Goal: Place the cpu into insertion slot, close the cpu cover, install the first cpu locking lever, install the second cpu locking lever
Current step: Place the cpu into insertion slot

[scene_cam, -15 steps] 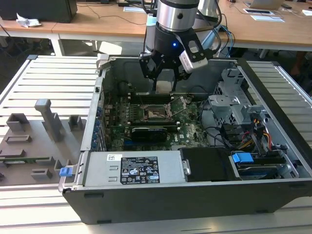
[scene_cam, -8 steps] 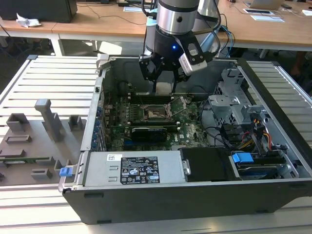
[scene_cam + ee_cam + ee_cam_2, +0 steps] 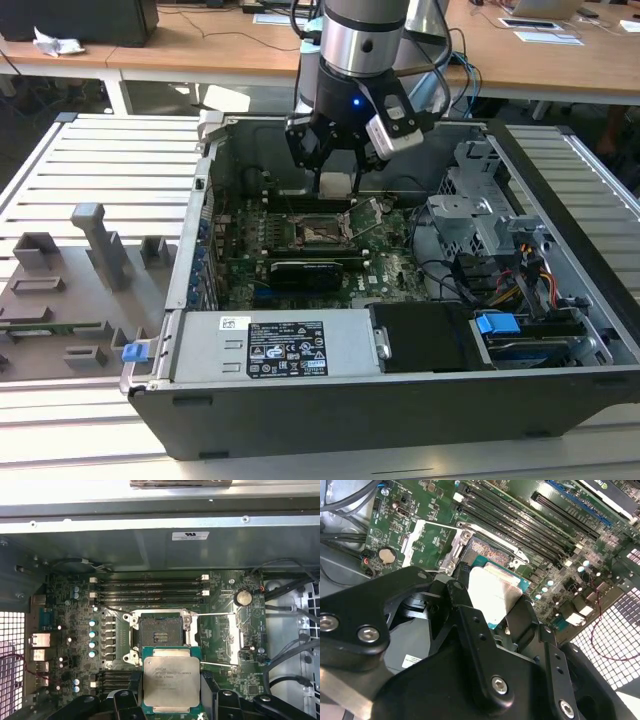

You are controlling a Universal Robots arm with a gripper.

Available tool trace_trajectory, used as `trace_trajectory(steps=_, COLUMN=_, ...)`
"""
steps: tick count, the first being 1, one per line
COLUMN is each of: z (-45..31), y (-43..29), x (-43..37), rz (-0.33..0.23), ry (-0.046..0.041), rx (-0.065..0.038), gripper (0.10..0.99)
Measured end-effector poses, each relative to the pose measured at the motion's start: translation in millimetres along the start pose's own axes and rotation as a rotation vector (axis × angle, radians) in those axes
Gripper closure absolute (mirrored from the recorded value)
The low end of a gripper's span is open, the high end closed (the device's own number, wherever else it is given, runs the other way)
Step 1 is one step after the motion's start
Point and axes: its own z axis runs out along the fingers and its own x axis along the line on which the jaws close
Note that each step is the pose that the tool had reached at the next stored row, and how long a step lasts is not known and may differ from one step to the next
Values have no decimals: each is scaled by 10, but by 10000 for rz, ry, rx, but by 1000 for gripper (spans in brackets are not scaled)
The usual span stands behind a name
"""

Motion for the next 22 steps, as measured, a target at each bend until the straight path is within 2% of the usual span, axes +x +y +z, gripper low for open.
trace_trajectory(steps=7, z=101, y=-9, x=-2, rz=-1, ry=0, rx=0, gripper=545)
trace_trajectory(steps=22, z=234, y=-21, x=-5, rz=0, ry=0, rx=7, gripper=545)
